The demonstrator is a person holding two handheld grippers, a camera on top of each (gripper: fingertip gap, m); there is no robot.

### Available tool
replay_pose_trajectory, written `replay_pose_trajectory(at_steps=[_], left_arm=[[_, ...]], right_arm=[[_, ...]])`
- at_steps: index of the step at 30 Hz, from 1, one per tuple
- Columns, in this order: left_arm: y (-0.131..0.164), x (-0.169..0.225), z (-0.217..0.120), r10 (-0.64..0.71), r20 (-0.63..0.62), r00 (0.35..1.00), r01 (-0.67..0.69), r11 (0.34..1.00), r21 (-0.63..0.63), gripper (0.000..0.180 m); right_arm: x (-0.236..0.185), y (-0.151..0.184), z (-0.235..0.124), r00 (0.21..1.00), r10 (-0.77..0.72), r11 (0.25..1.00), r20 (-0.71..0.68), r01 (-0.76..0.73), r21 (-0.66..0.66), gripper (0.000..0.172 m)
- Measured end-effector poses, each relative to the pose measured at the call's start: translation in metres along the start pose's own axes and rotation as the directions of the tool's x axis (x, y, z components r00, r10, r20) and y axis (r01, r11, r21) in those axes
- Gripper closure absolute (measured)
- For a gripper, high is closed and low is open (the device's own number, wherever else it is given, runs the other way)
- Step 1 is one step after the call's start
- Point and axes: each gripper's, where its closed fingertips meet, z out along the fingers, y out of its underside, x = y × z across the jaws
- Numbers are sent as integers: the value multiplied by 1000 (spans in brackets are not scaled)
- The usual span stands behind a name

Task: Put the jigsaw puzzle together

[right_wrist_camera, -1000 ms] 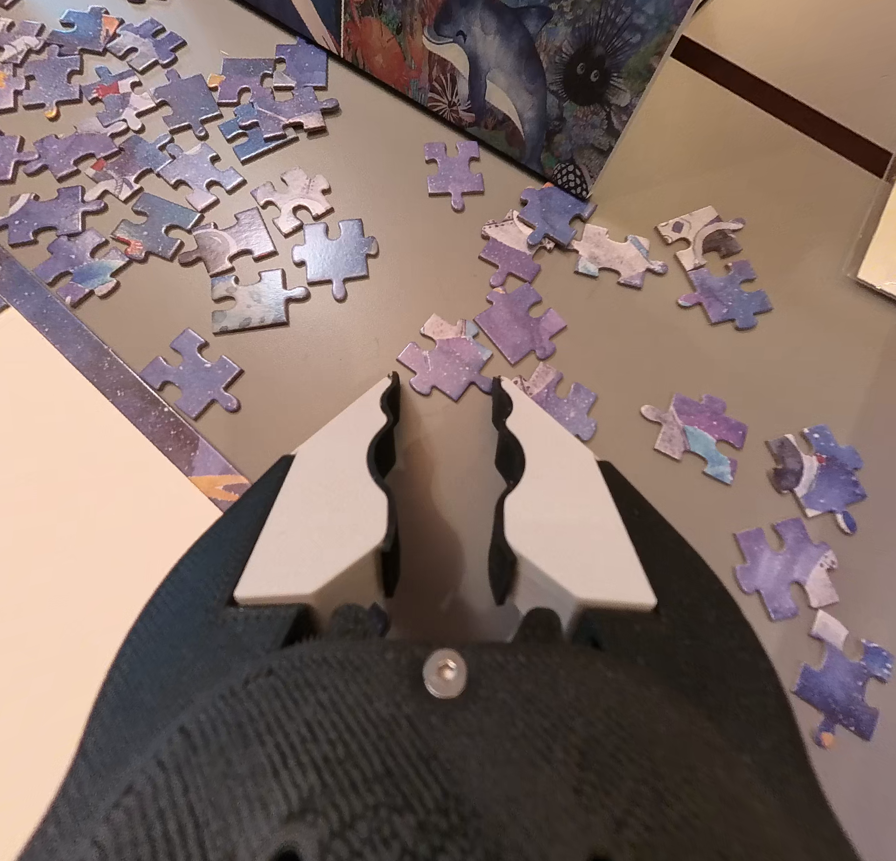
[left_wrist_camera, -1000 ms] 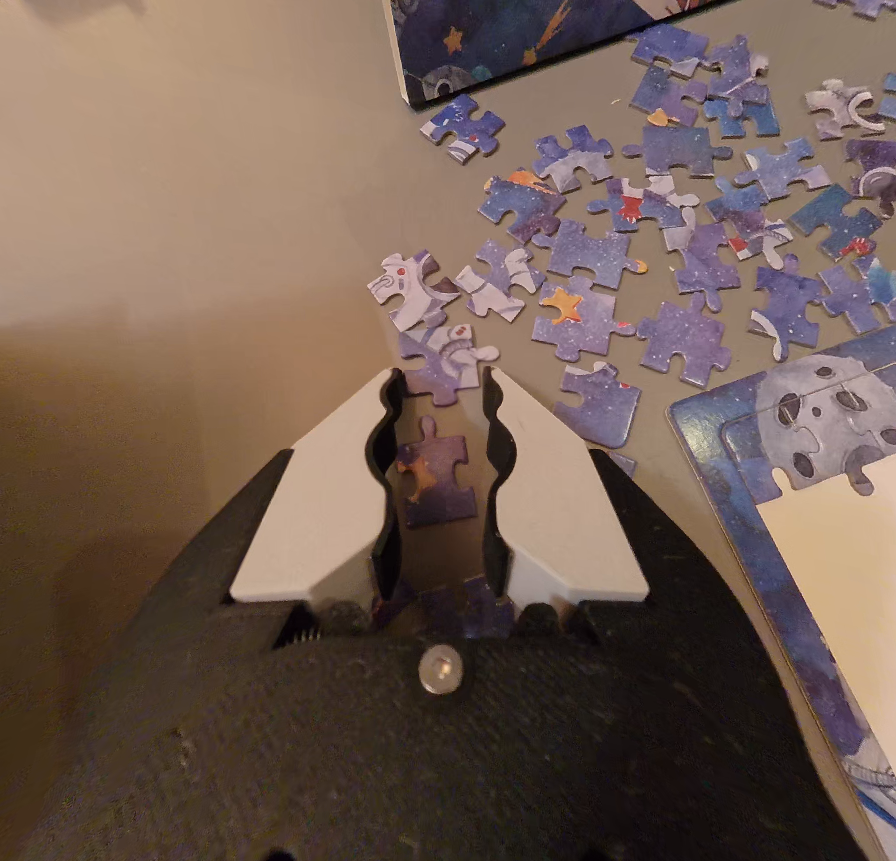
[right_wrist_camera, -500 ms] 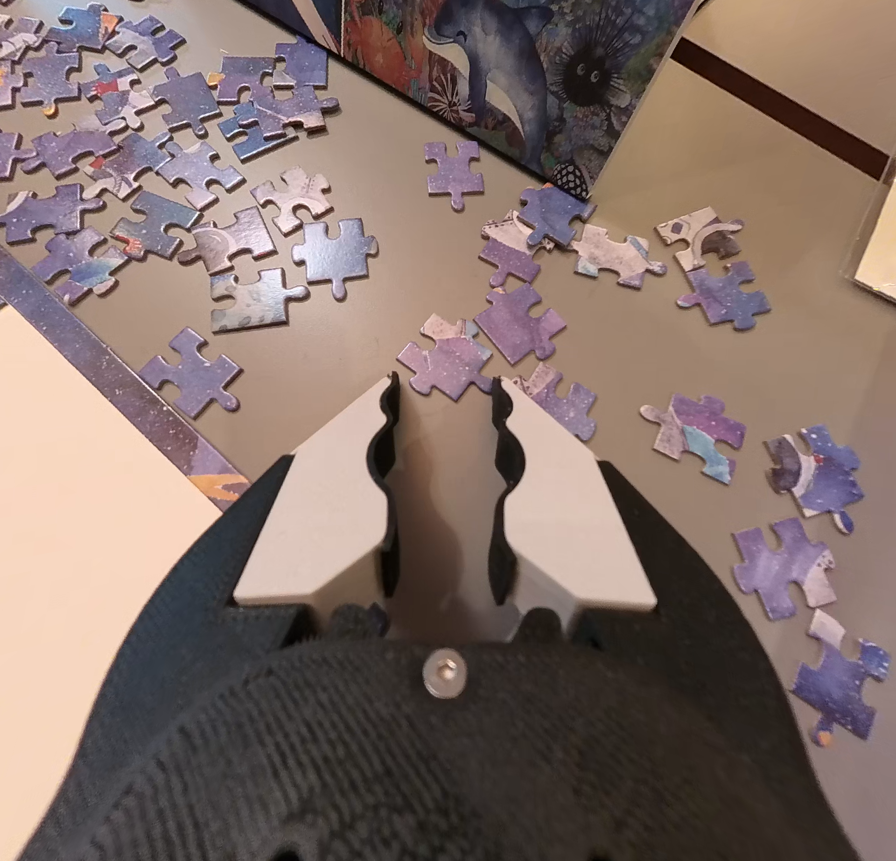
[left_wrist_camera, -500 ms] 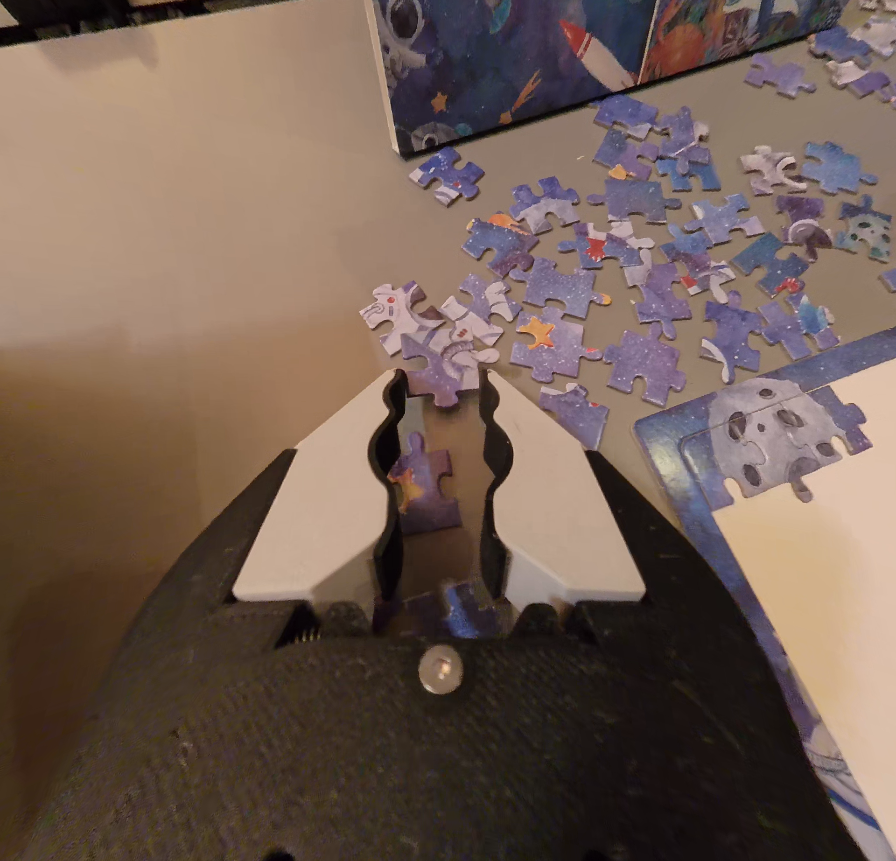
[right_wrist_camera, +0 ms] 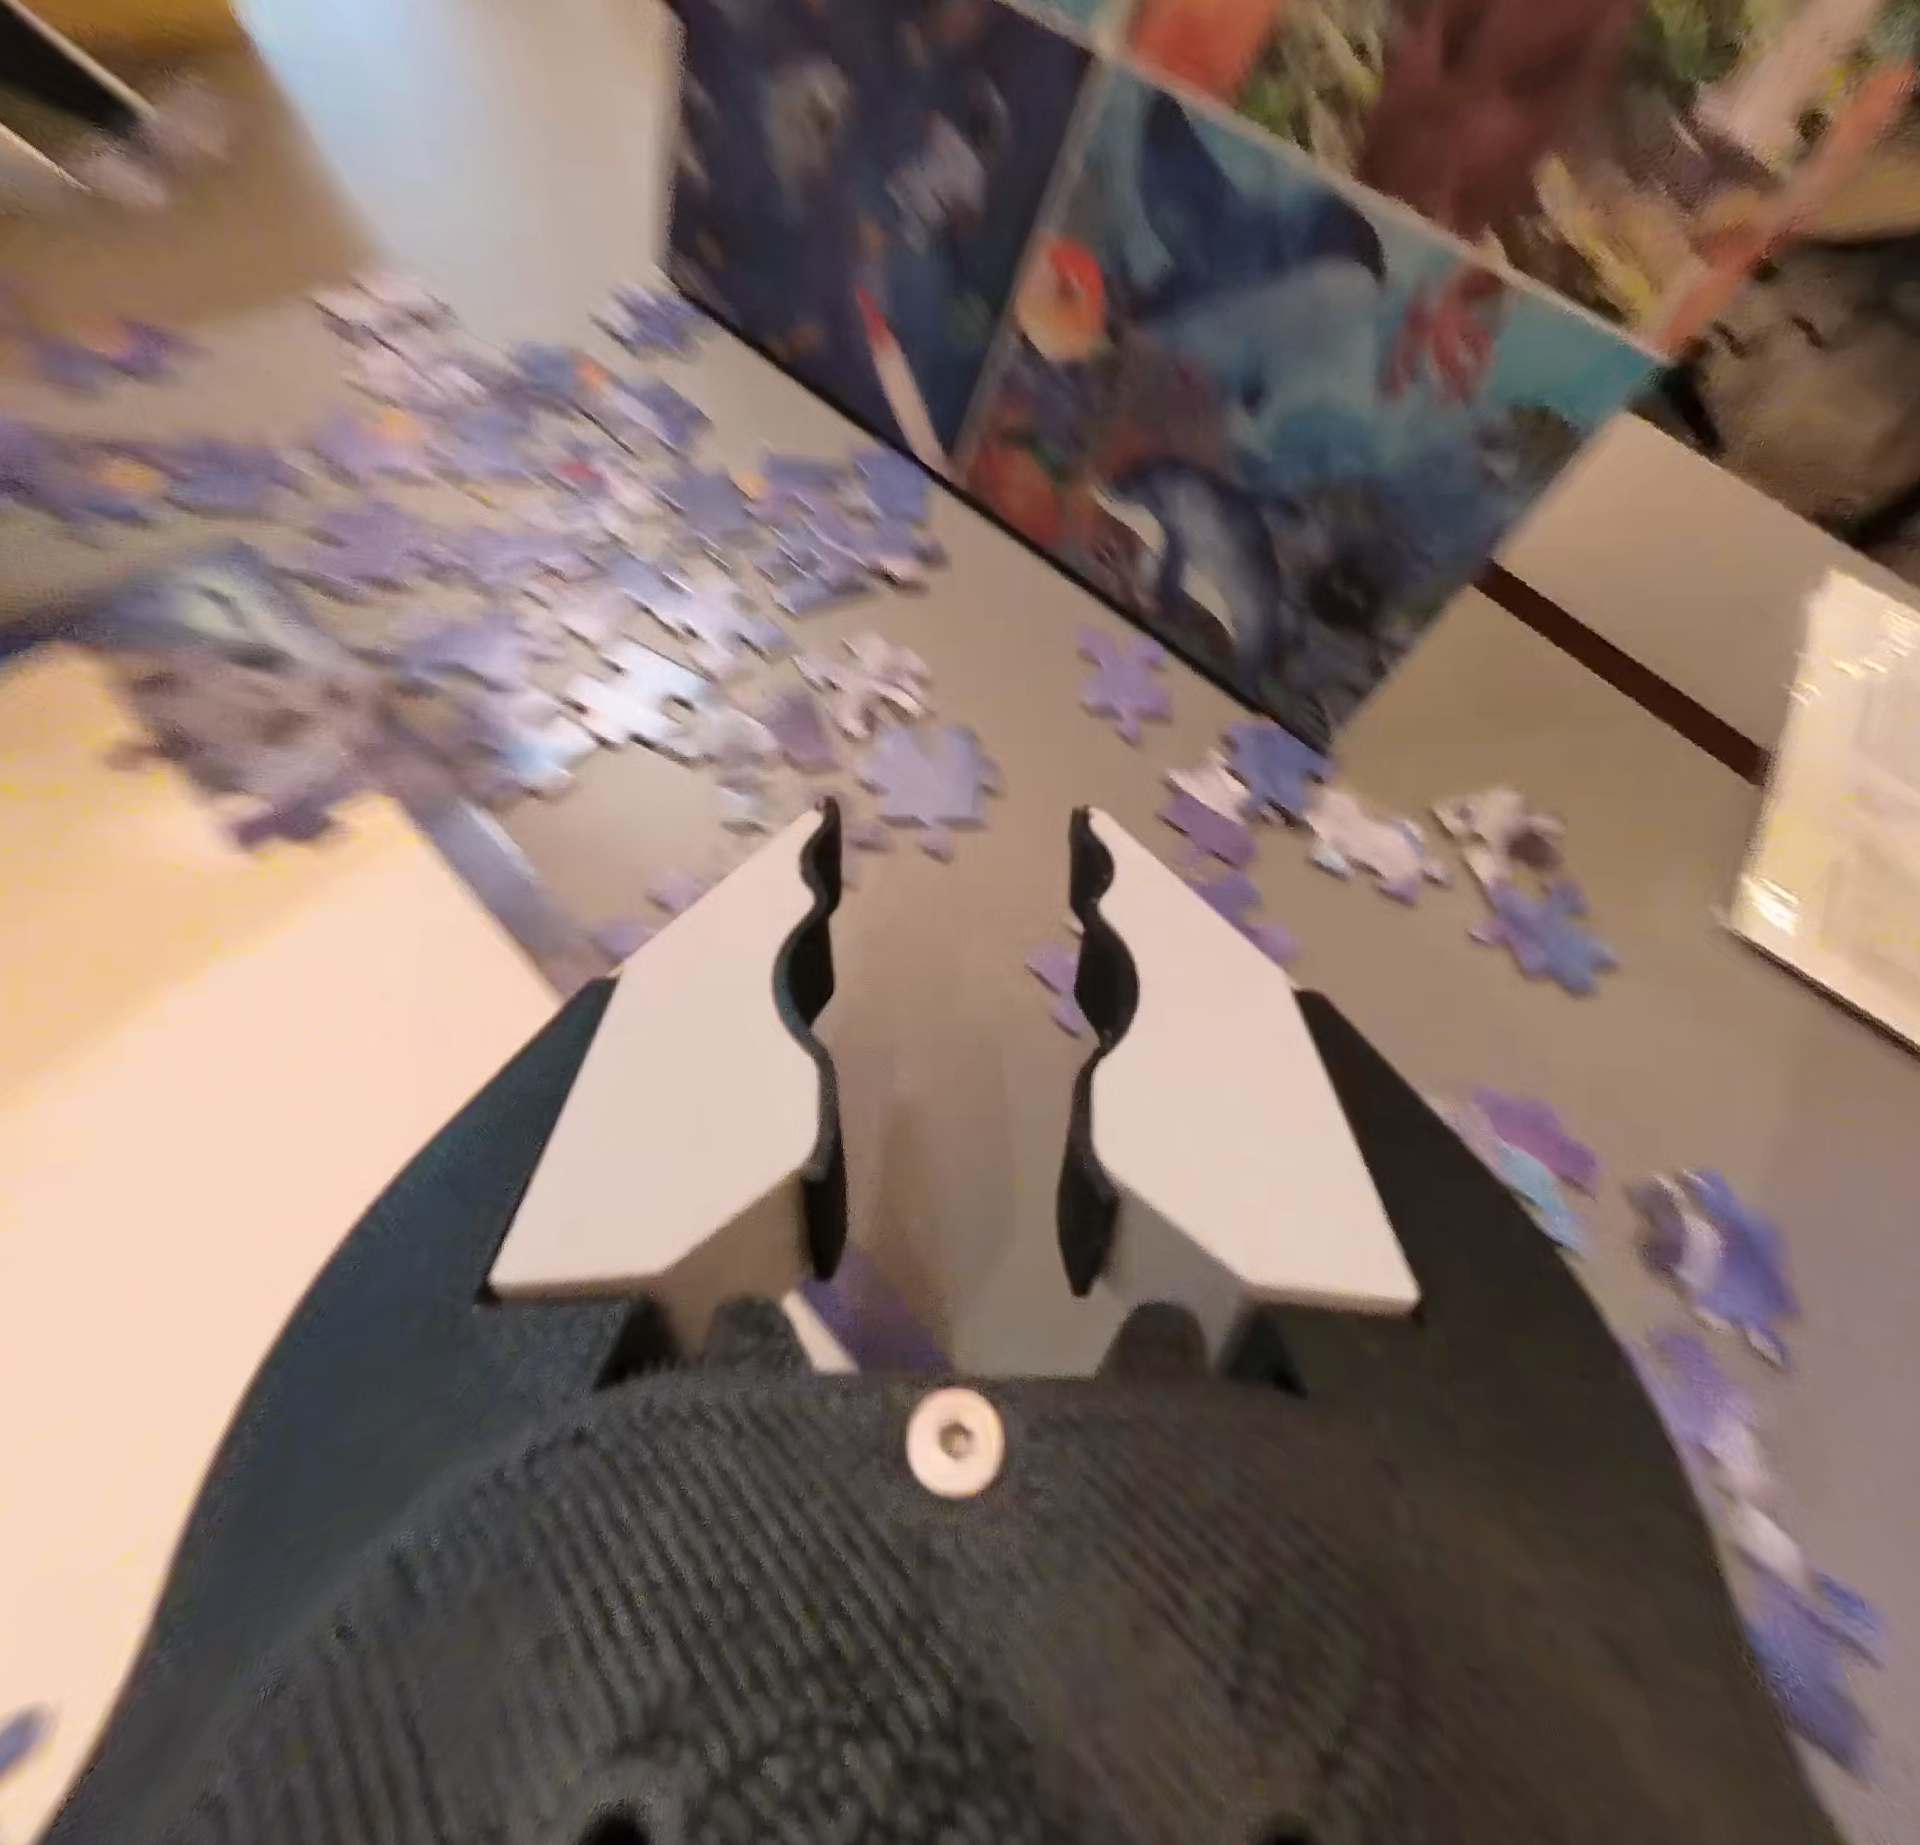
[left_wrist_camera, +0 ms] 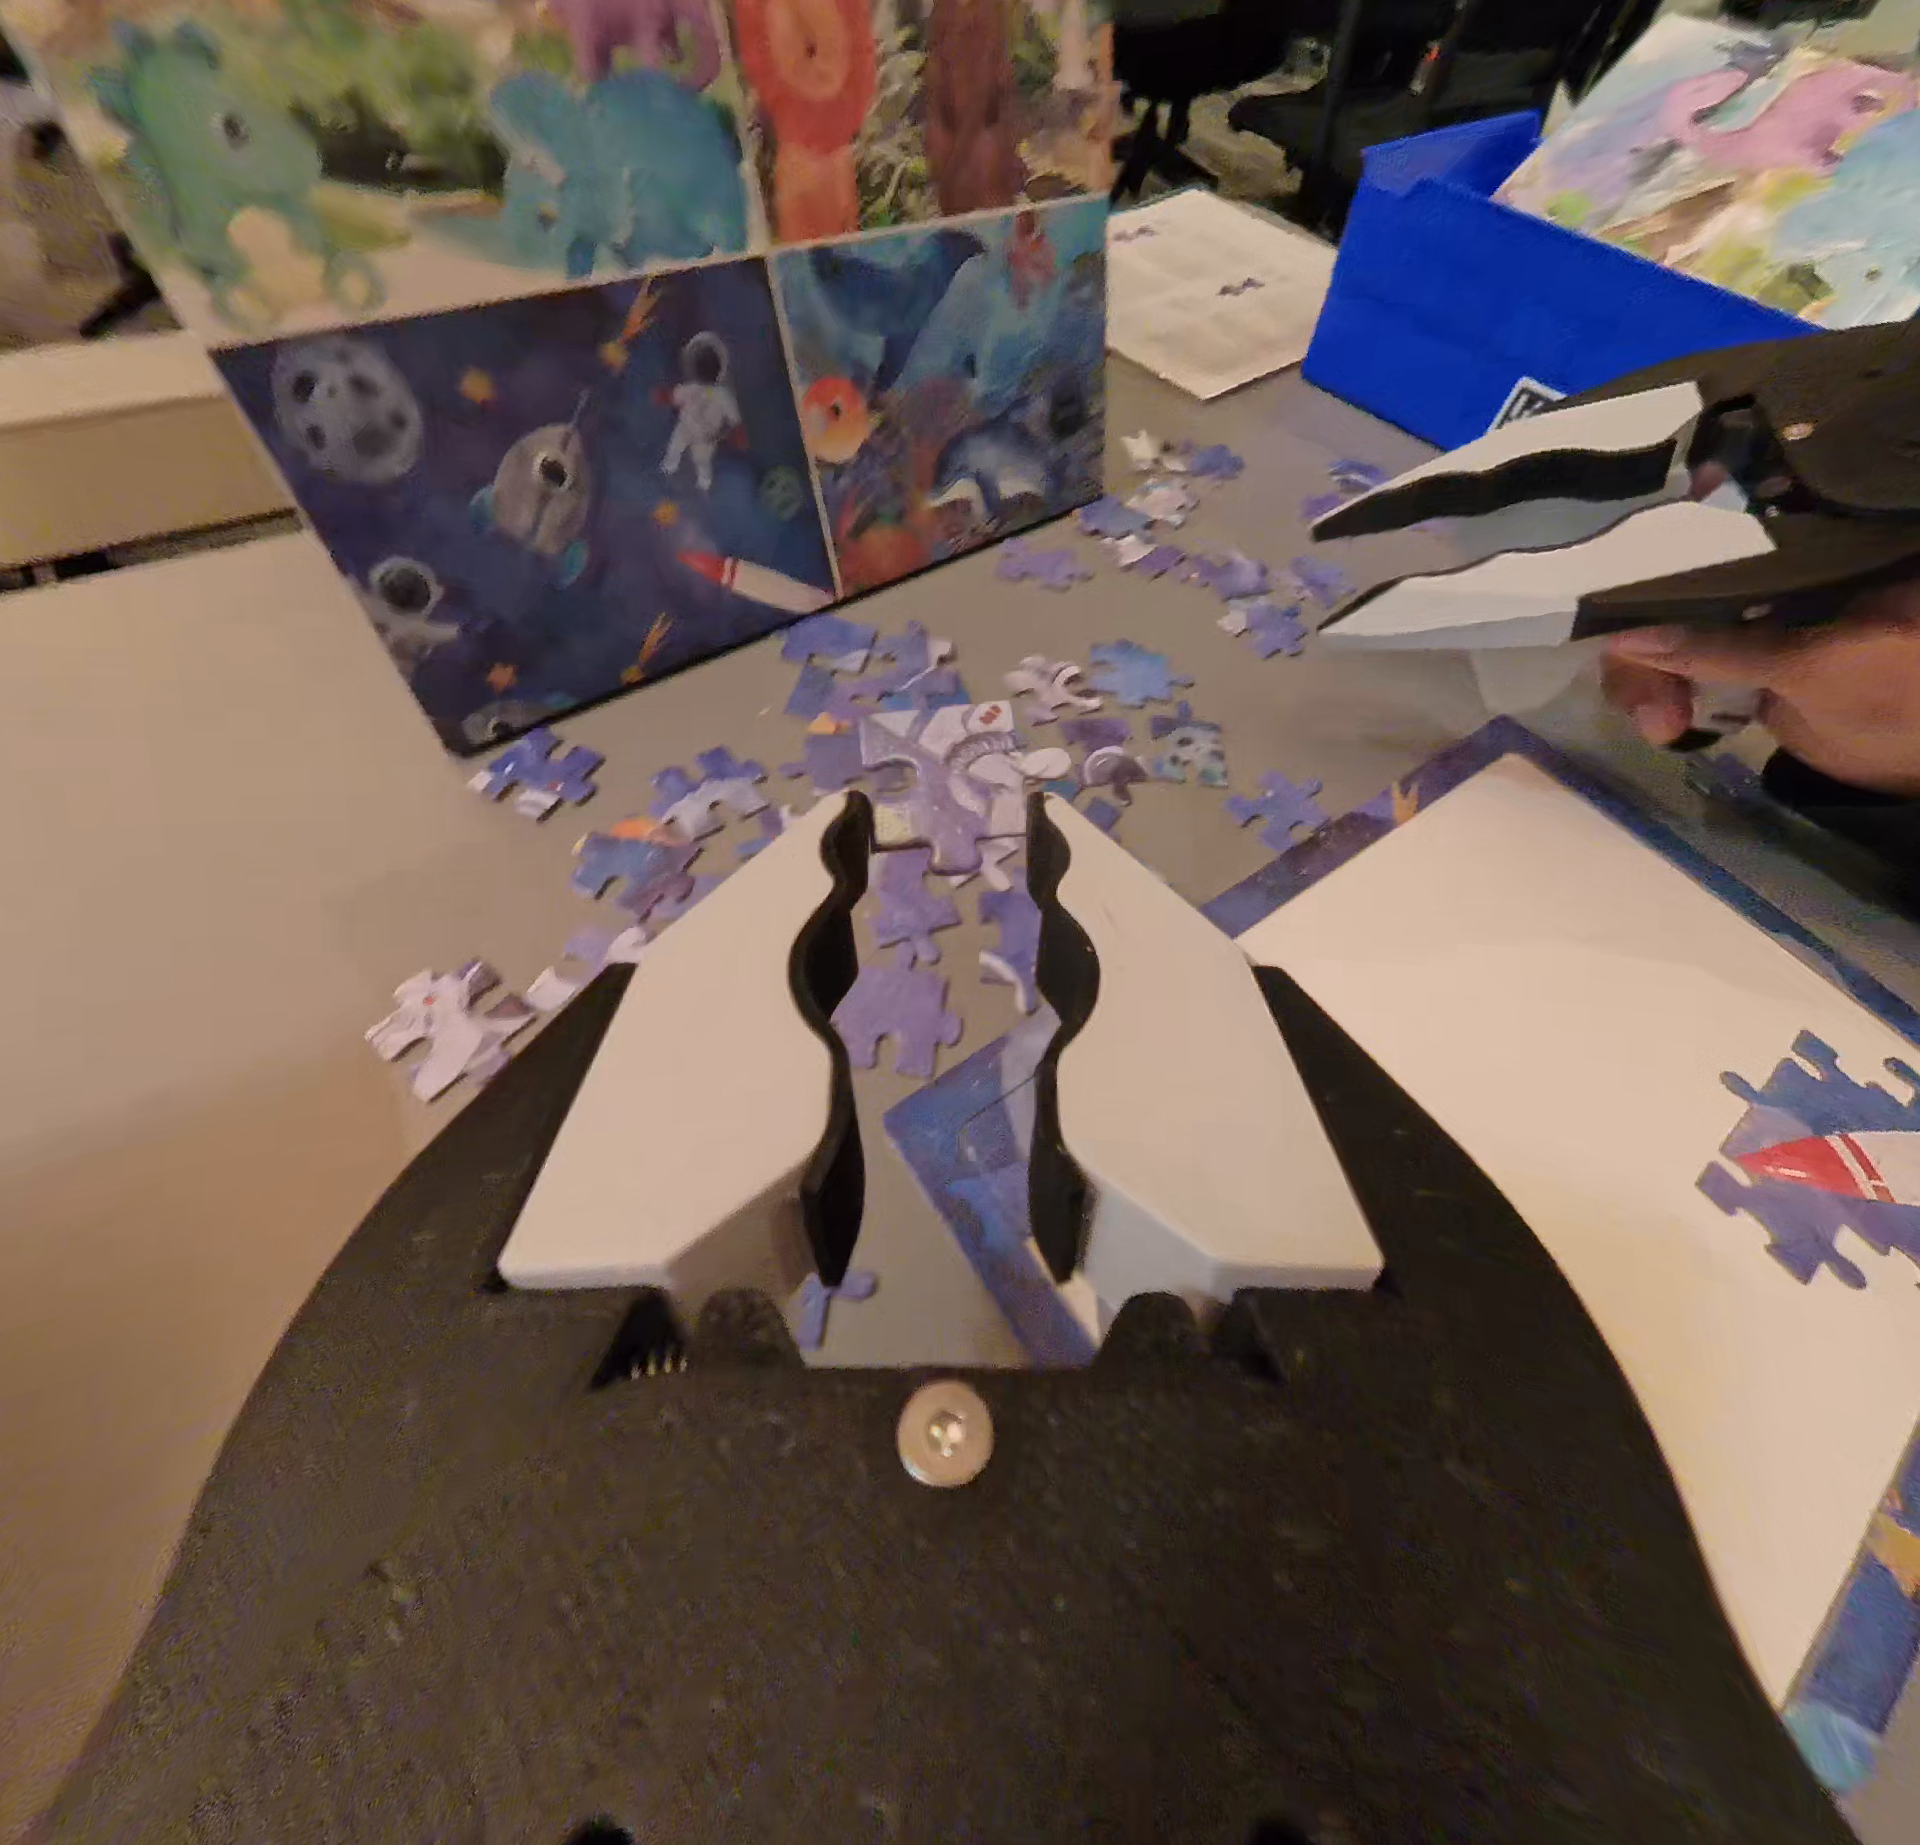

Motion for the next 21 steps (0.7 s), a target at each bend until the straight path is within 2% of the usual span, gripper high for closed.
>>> replay_pose_trajectory(at_steps=[3,5,8,11,15,21], left_arm=[[-10,22,5,59,4,998,-59,997,54,152],[-16,38,7,93,4,996,-93,992,84,152],[-20,57,10,174,35,984,-177,978,114,152],[-22,70,13,247,68,967,-254,959,126,152],[-20,86,16,269,48,962,-273,952,136,152],[-18,88,18,270,44,962,-274,952,135,152]], right_arm=[[-50,-32,-5,975,69,985,210,-101,142,130],[-75,-46,-10,938,105,966,329,-175,188,133],[-97,-60,-19,859,171,928,483,-306,214,133],[-99,-66,-25,757,265,875,597,-450,182,132],[-101,-63,-24,644,352,827,679,-554,97,132],[-103,-62,-25,620,354,824,700,-561,80,140]])
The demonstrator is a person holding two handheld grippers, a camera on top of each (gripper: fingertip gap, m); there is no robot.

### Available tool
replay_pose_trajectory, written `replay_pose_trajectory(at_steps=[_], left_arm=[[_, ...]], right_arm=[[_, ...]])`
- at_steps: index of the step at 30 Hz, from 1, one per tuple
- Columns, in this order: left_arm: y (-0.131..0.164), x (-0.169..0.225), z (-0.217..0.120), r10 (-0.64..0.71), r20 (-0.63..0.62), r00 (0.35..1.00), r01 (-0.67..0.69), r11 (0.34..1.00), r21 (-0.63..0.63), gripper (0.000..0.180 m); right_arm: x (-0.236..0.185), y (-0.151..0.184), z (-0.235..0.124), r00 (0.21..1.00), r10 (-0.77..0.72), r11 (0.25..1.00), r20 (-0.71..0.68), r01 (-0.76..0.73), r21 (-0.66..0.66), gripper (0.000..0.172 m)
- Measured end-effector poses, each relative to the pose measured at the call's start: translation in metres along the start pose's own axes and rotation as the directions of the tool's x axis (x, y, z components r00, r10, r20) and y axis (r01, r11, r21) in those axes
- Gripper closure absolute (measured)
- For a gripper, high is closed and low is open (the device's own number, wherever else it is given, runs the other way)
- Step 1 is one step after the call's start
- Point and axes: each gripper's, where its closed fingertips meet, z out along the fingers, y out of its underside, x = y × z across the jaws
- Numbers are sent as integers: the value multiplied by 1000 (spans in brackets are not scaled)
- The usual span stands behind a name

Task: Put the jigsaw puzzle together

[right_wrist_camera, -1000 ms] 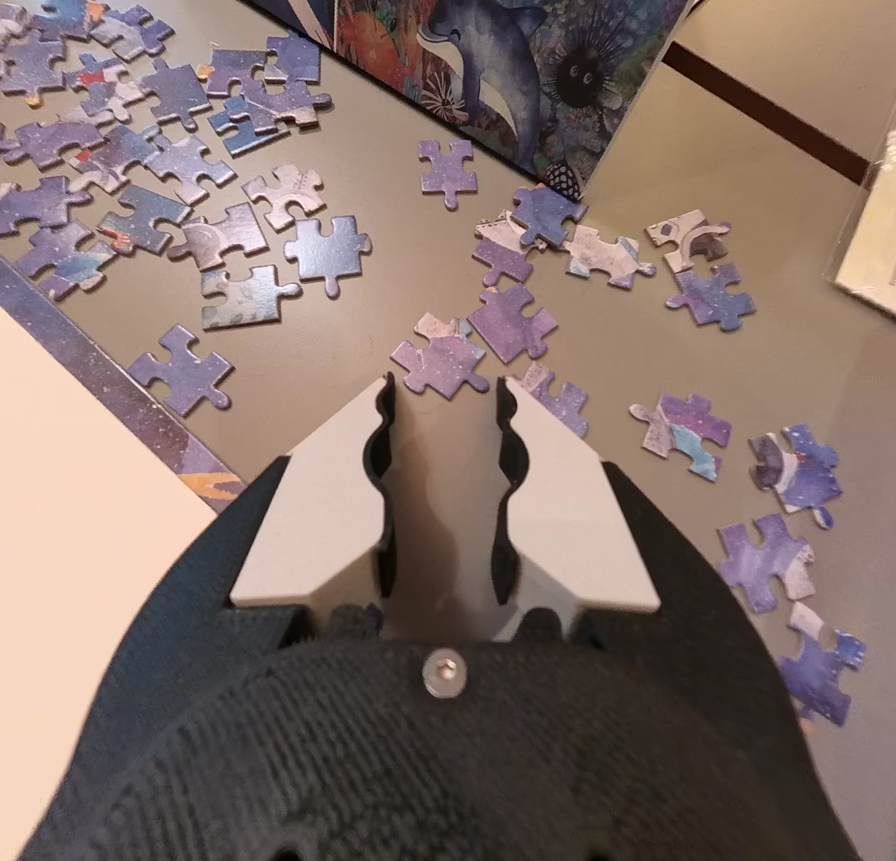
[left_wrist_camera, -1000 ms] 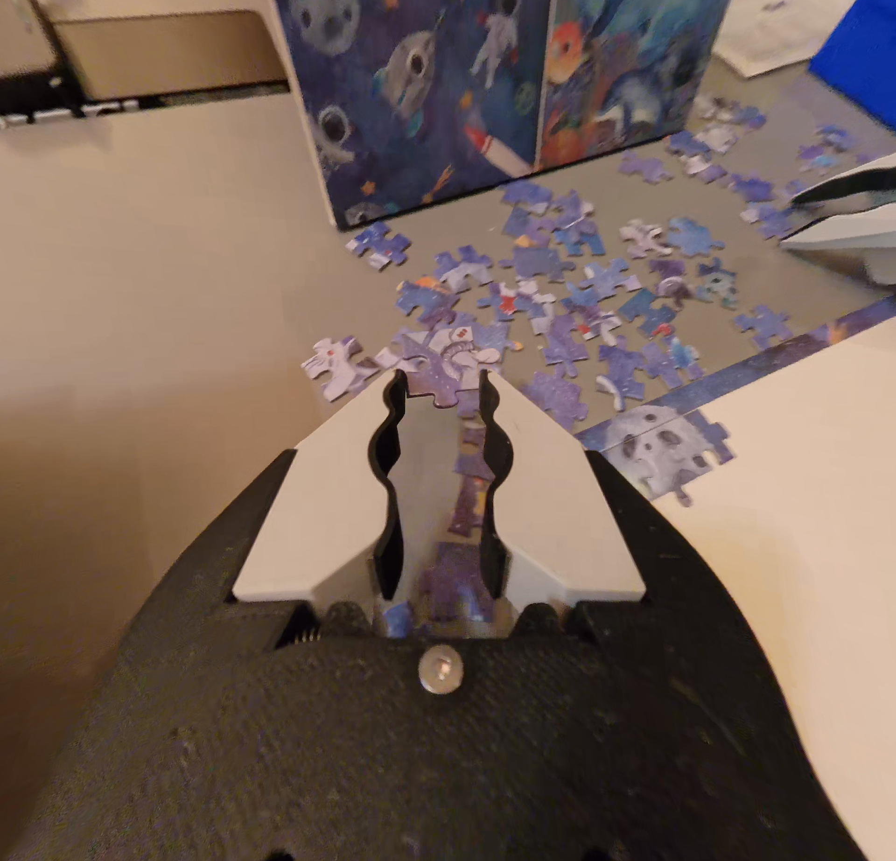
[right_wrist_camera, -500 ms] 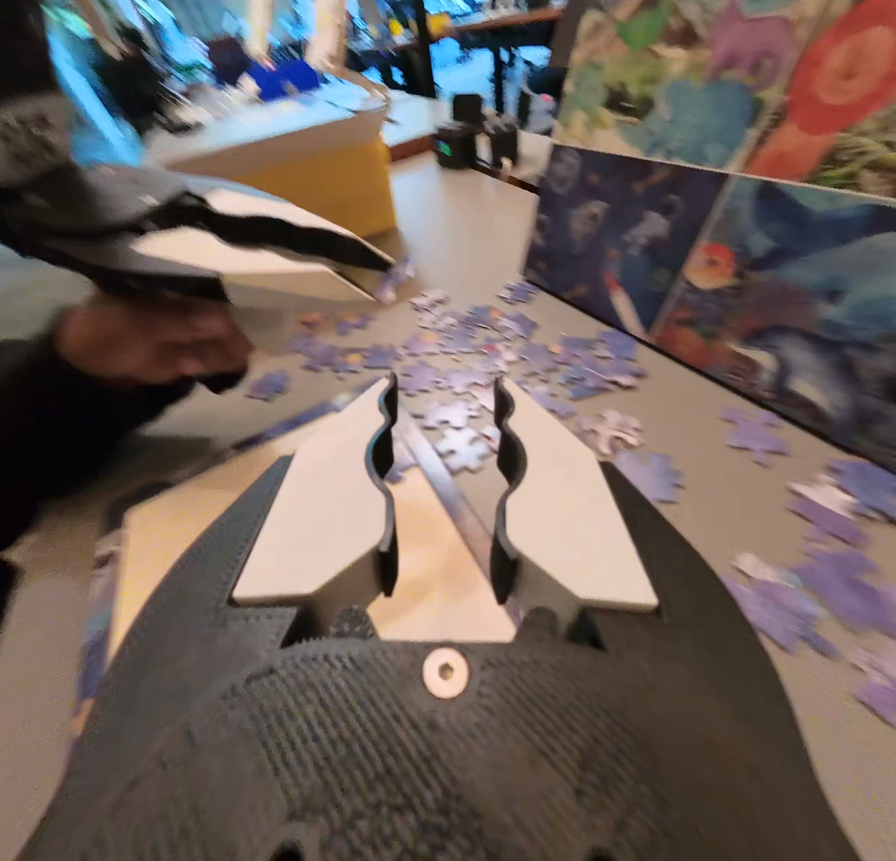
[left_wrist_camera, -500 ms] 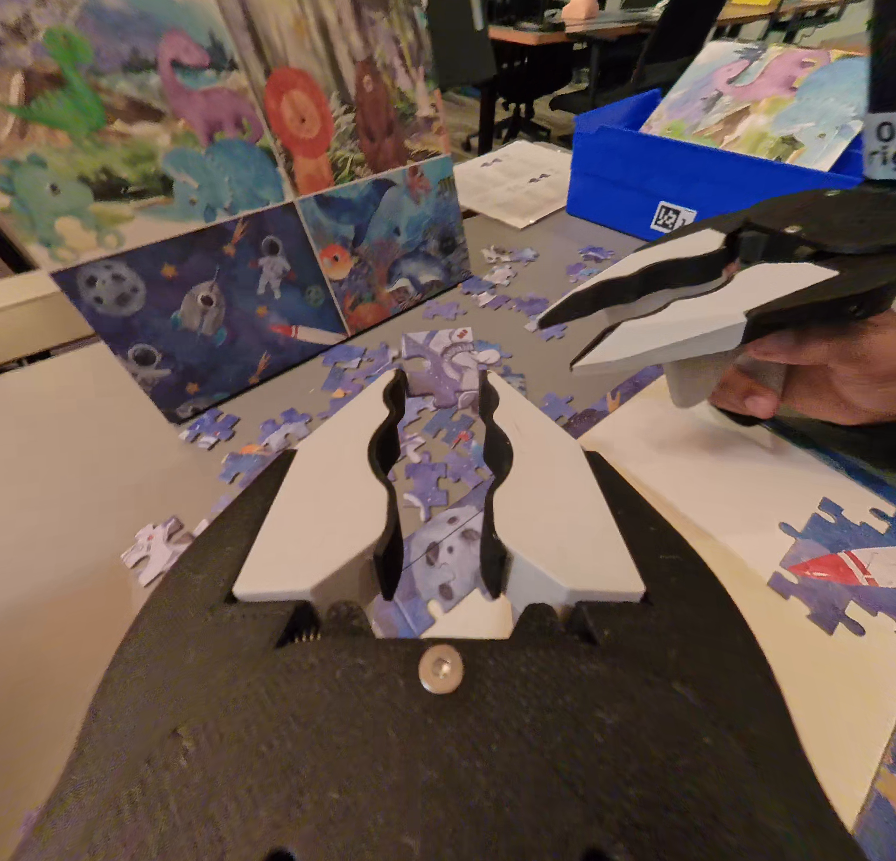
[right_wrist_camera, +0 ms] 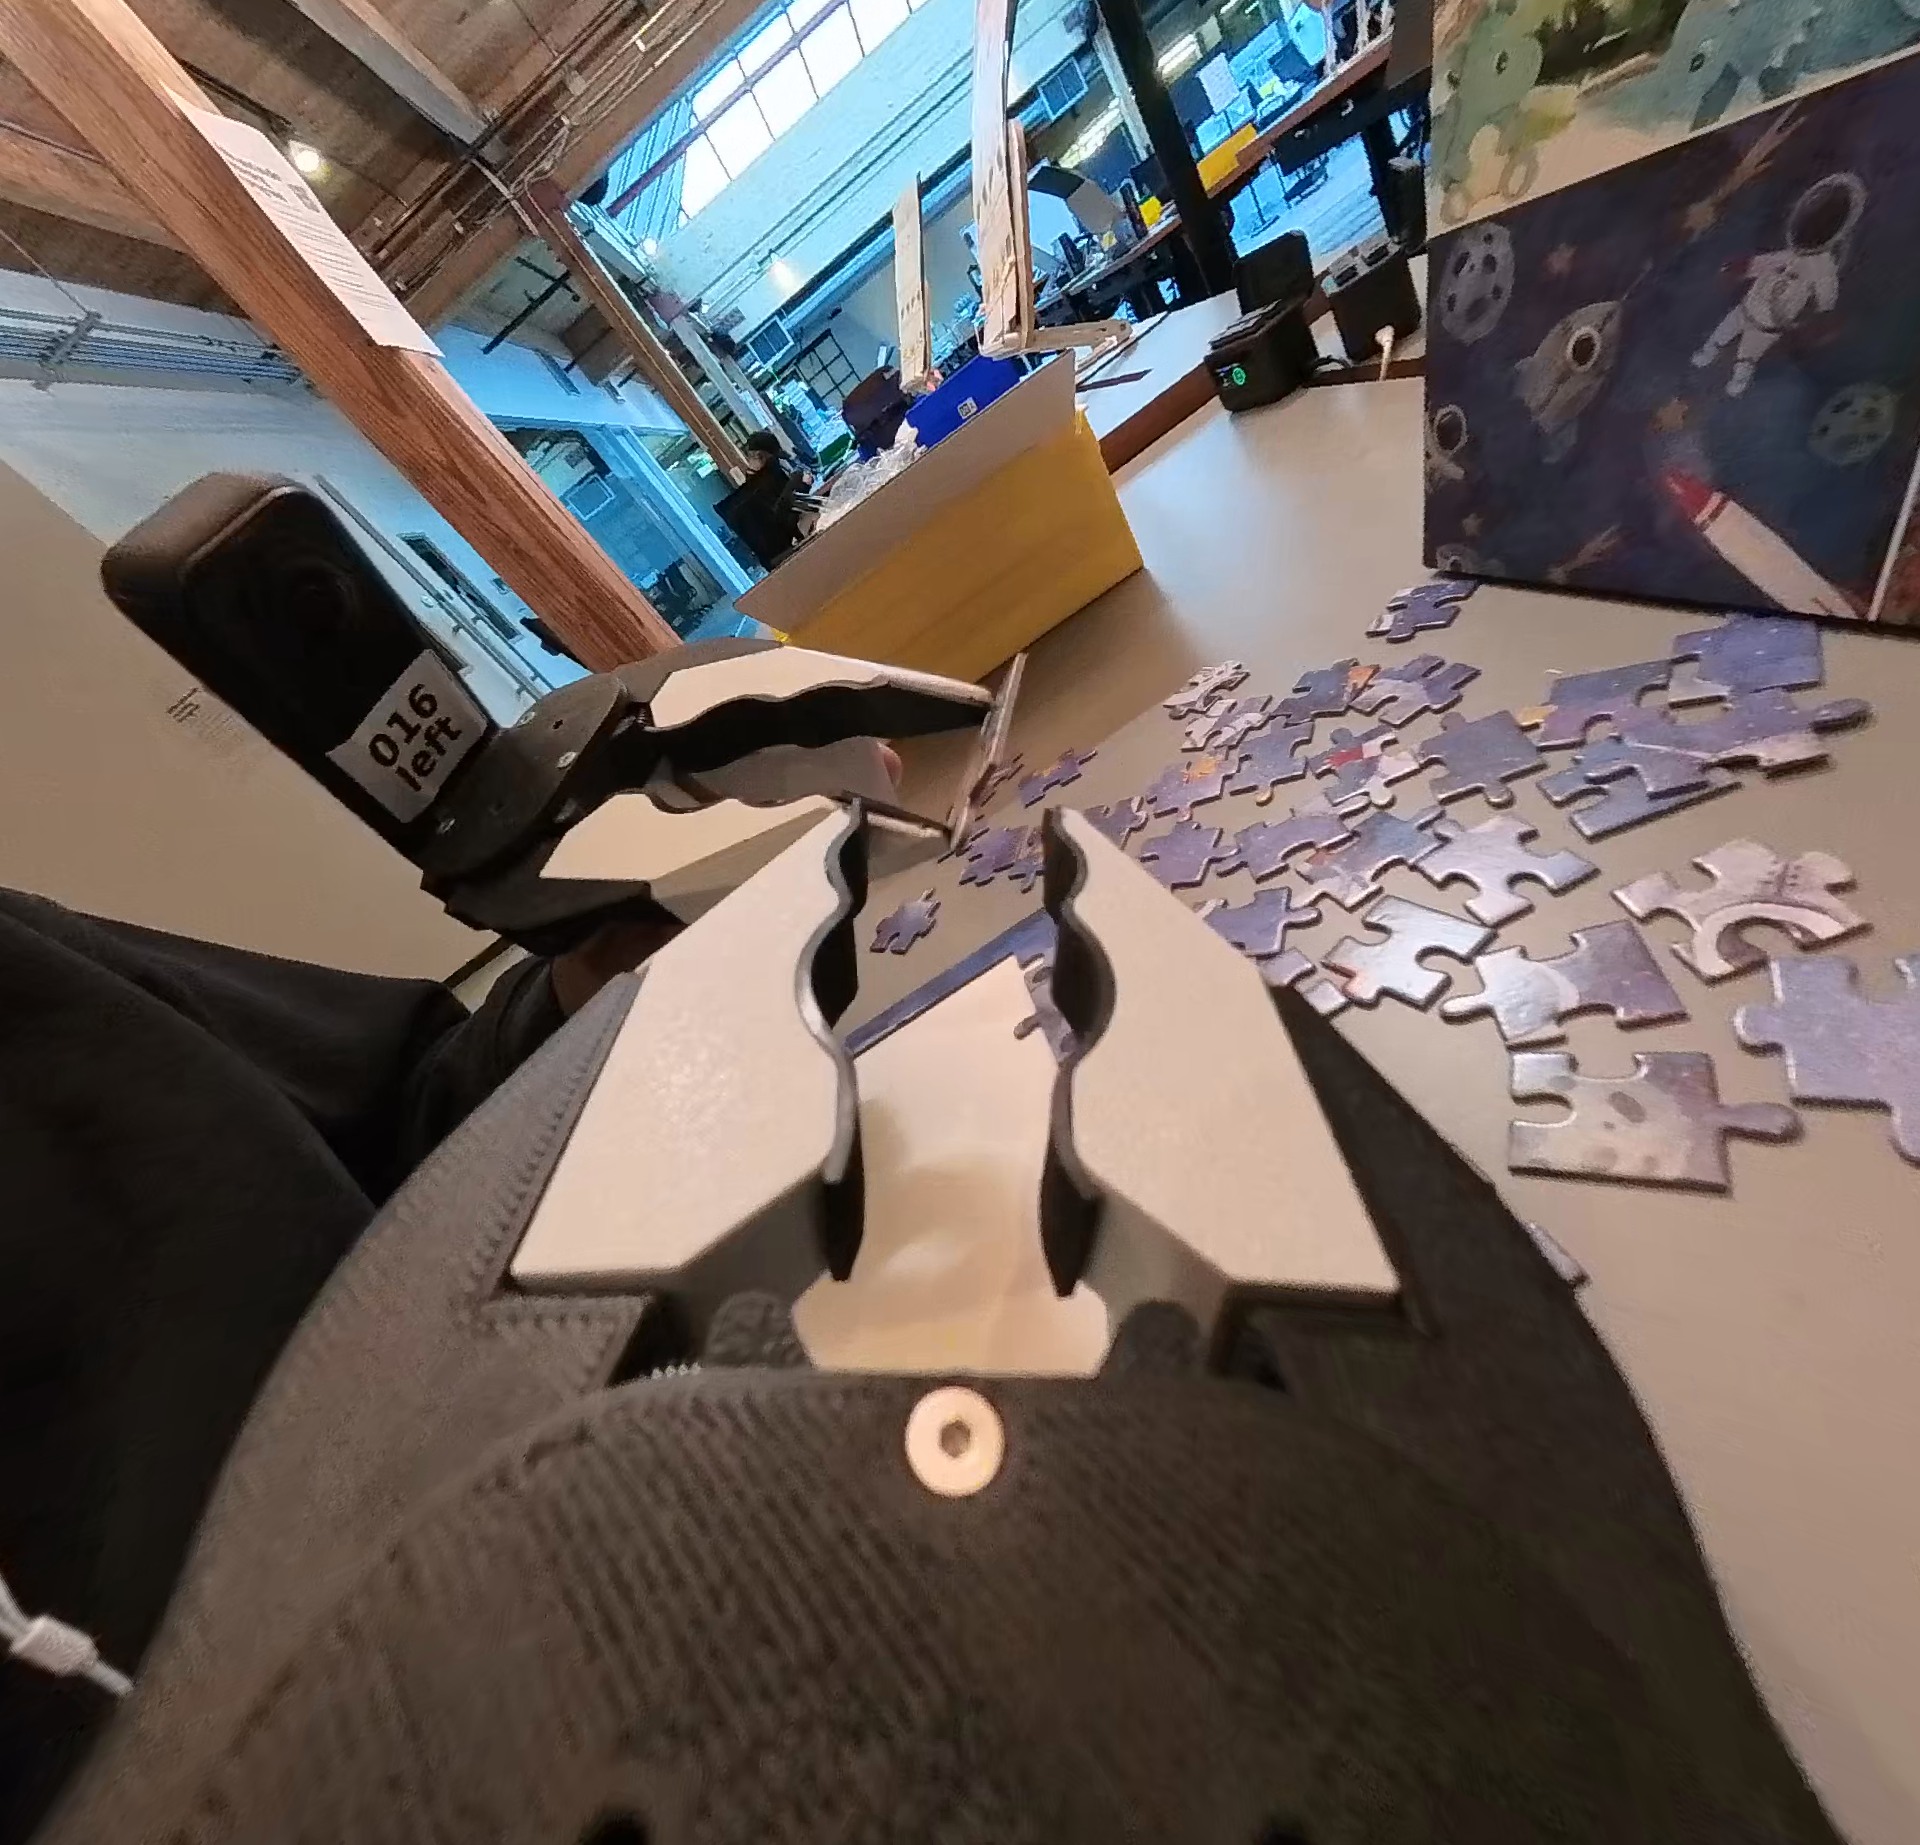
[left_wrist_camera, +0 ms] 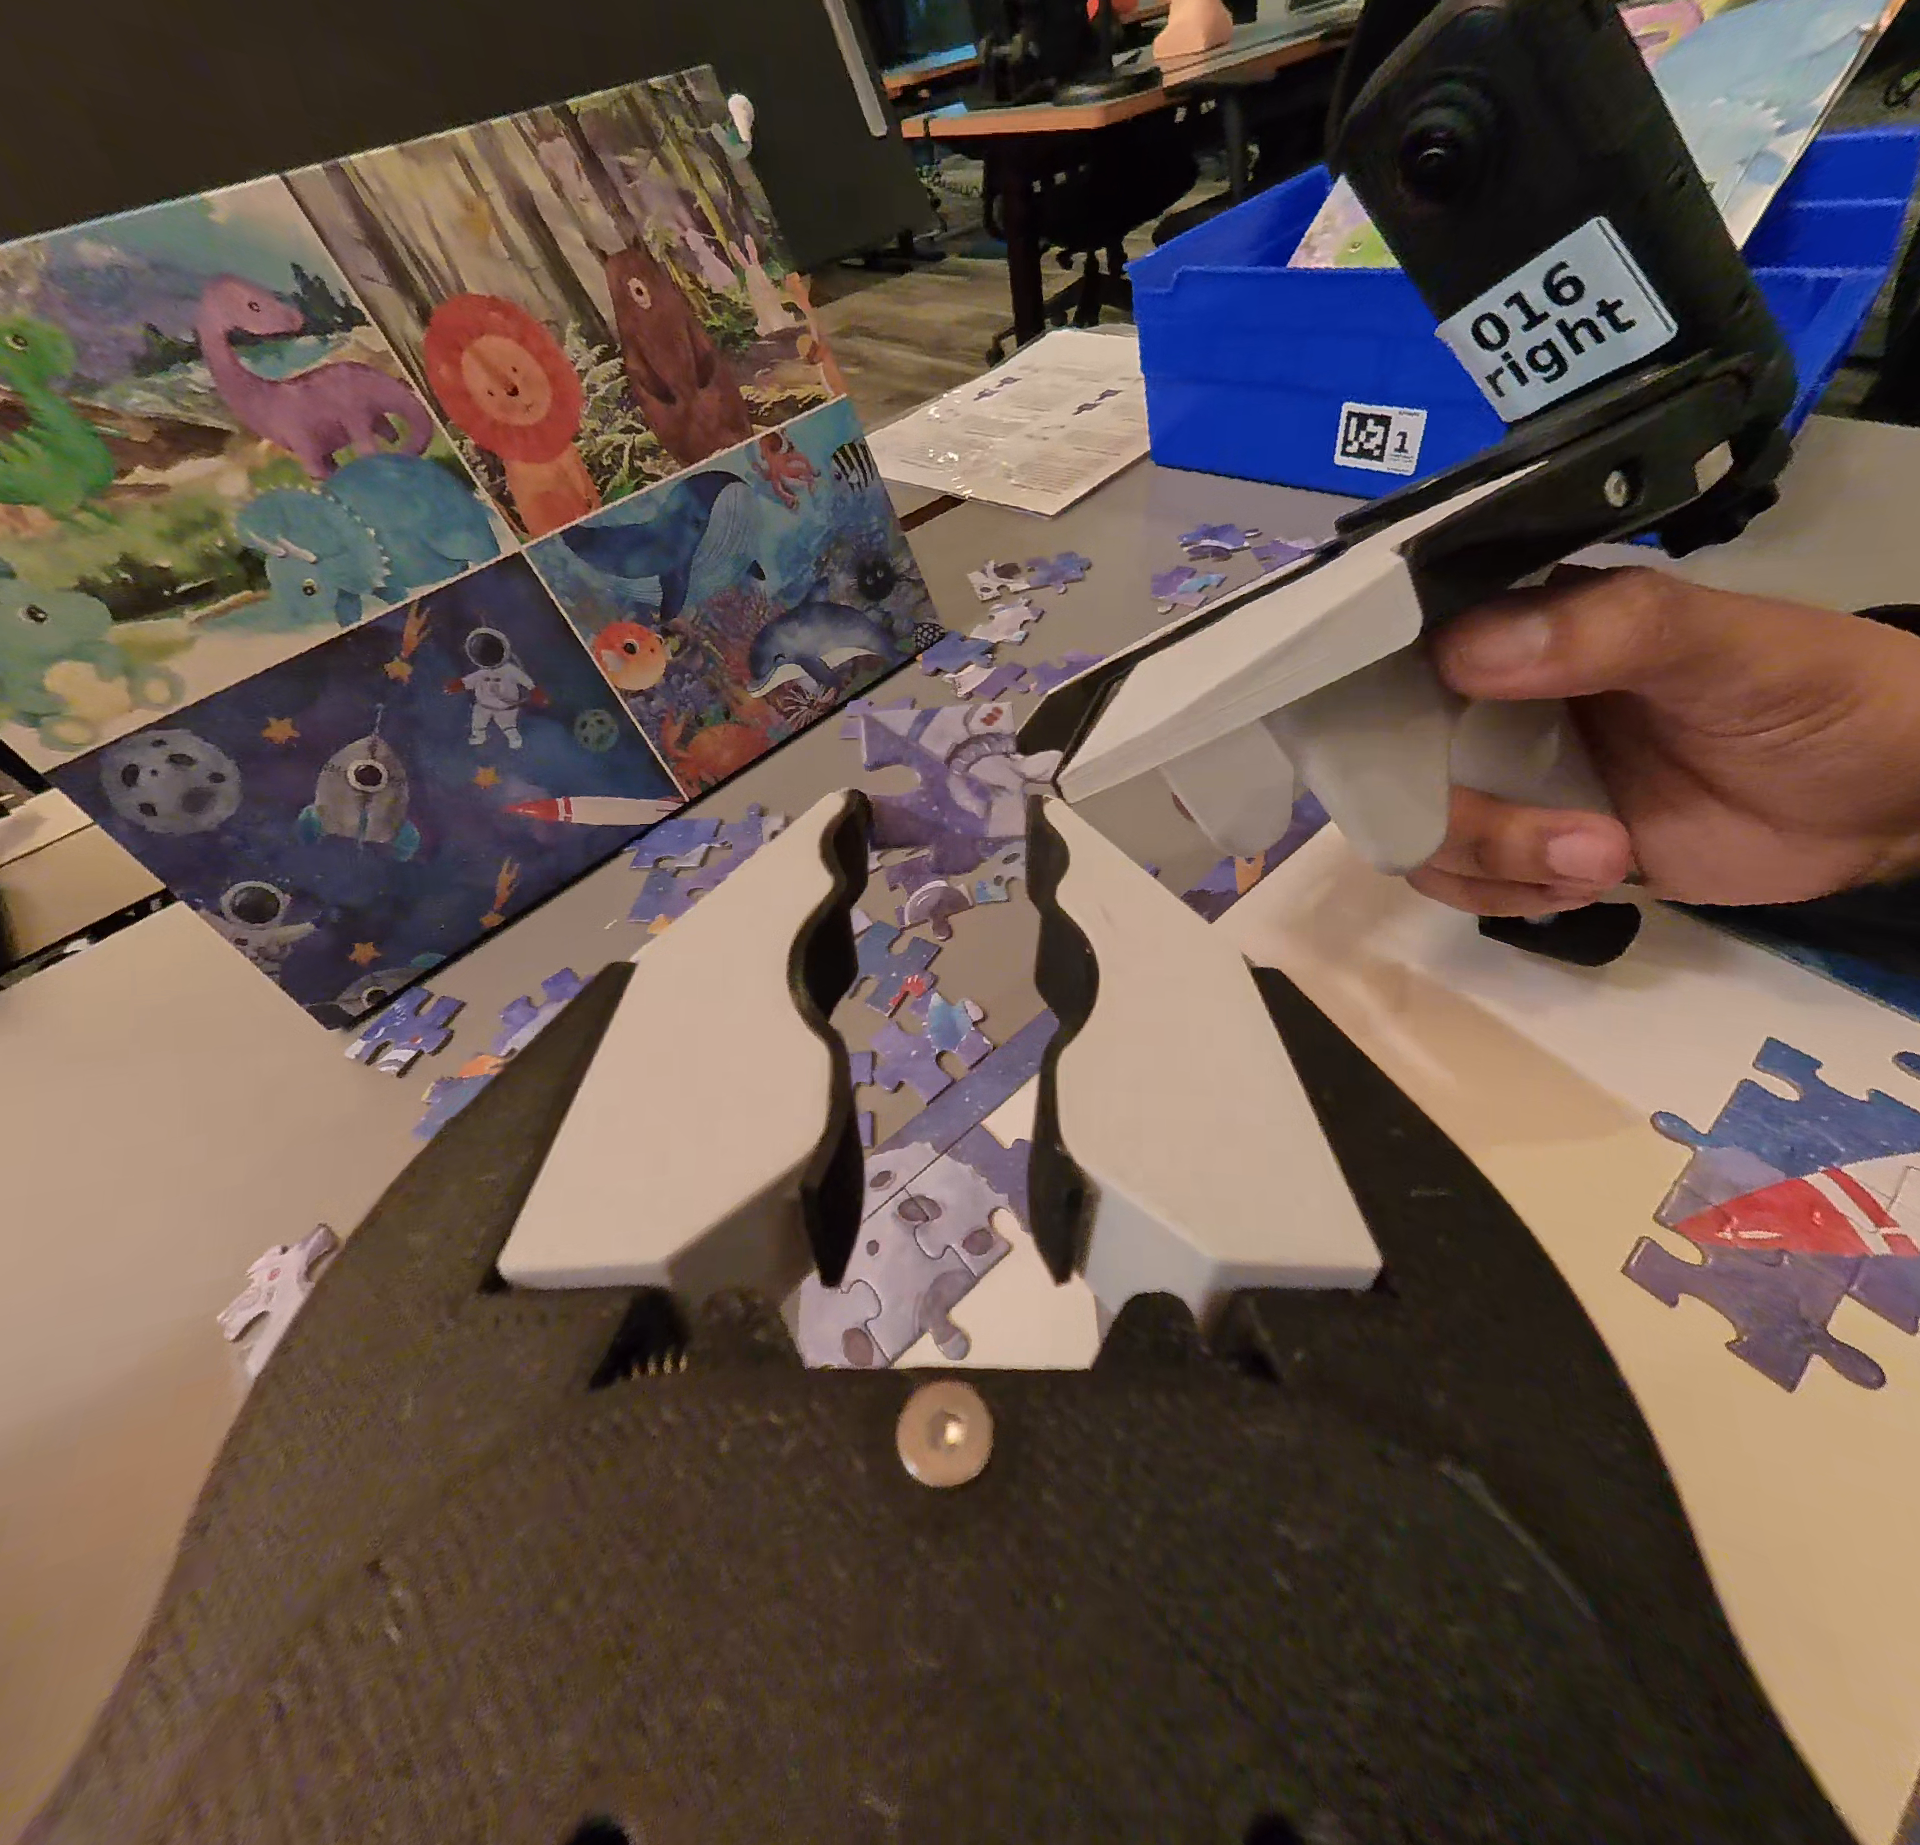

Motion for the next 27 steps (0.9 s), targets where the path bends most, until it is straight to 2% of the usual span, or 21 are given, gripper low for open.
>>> replay_pose_trajectory(at_steps=[9,24,27], left_arm=[[4,2,2,-5,-18,1000,5,1000,0,152],[6,6,3,-1,-41,999,2,1000,3,152],[5,5,2,0,-33,999,1,1000,15,162]], right_arm=[[7,2,-4,999,40,999,1,-40,-12,158],[6,7,-6,998,55,997,22,-54,-49,169],[9,5,-7,999,51,998,8,-50,-42,172]])
